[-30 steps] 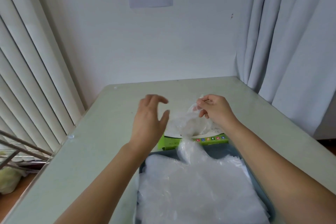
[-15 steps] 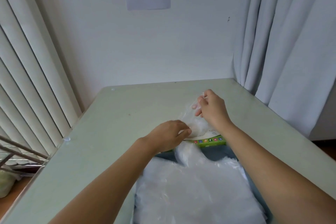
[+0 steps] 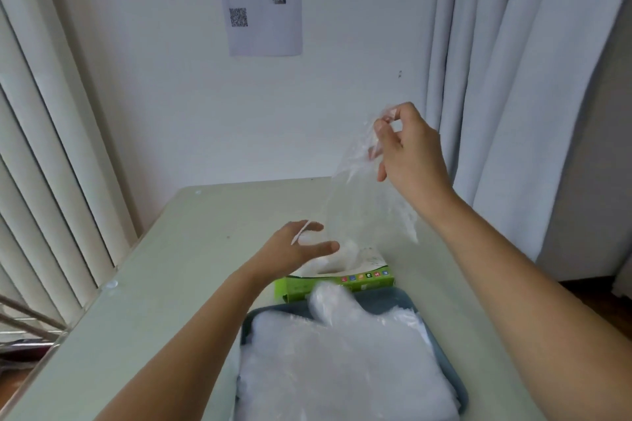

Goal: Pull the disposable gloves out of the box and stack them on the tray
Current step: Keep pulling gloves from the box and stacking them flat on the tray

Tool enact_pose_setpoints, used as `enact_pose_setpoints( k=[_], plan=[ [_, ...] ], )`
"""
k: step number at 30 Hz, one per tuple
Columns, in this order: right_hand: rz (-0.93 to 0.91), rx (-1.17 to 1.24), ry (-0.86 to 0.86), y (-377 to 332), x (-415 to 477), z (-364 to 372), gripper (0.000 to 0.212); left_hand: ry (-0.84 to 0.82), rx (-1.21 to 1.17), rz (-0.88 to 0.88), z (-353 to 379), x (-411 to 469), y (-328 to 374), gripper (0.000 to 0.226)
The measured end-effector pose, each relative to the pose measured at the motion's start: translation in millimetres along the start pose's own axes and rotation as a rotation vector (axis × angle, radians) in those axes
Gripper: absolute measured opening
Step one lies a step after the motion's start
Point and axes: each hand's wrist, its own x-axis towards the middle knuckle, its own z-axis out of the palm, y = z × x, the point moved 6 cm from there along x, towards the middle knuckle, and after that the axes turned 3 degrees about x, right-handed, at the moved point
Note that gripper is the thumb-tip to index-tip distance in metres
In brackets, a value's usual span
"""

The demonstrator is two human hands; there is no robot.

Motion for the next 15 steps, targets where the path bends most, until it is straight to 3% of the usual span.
enact_pose_setpoints(
  k=[2,5,7,9,10,12,15],
  plan=[
    [0.009,-0.078,-0.015,-6,-2,-5,0.006,0.011,-0.131,0.05,-12,-10,12,0.043],
    [-0.002,-0.236,-0.045,-14,-10,-8,0.009,0.178,-0.58,0.134,-38,-34,27,0.039],
    [-0.018,-0.304,-0.059,-21,-16,-6,0.012,0.154,-0.845,0.148,-42,-51,37,0.045],
    [-0.02,-0.342,-0.069,-29,-21,-5,0.016,0.045,-0.814,0.176,-39,-65,56,0.082],
    [-0.014,-0.356,-0.075,-33,-25,-6,0.017,-0.006,-0.784,0.189,-36,-70,65,0.09],
    [0.003,-0.372,-0.083,-42,-32,-8,0.018,-0.089,-0.753,0.203,-27,-83,73,0.076],
    [0.055,-0.364,-0.067,-48,-40,-16,0.018,-0.055,-0.602,0.189,-20,-94,73,0.051]
  ],
)
